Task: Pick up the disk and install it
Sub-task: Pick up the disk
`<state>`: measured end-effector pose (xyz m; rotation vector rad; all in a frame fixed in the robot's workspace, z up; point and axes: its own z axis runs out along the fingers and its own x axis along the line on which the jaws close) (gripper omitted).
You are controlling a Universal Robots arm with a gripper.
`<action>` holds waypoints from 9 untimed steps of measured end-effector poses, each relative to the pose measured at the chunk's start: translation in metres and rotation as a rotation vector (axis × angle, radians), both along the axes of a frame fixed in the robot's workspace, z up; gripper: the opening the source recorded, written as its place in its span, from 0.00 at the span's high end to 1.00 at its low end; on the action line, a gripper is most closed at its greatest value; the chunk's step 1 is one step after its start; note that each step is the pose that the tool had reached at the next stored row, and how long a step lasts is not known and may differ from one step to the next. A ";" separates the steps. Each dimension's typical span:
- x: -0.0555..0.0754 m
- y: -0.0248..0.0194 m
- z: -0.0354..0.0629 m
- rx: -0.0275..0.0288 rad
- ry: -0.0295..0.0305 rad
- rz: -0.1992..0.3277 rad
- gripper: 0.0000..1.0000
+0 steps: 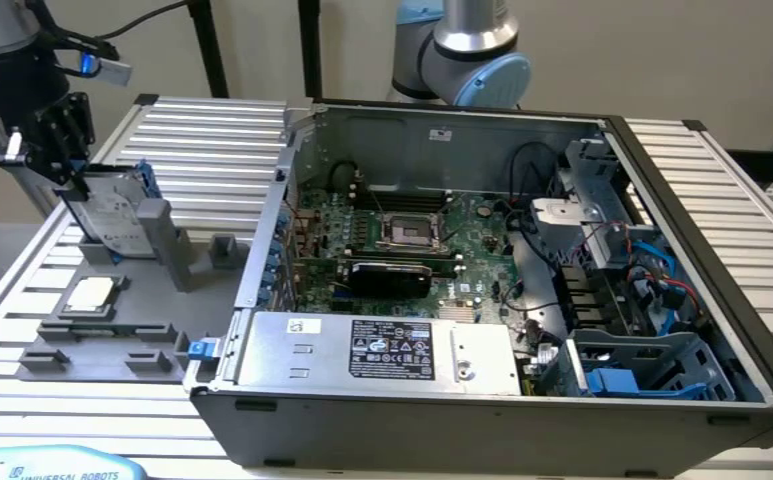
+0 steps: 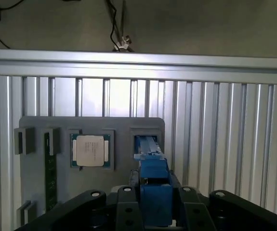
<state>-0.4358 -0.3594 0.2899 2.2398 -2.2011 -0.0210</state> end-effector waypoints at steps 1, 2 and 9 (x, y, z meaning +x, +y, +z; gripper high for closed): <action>0.000 -0.0006 0.0000 0.0001 0.0000 0.000 0.67; 0.000 -0.0012 0.0000 0.0001 0.0000 0.000 0.67; 0.000 -0.0028 0.0000 0.0004 0.0000 0.000 0.67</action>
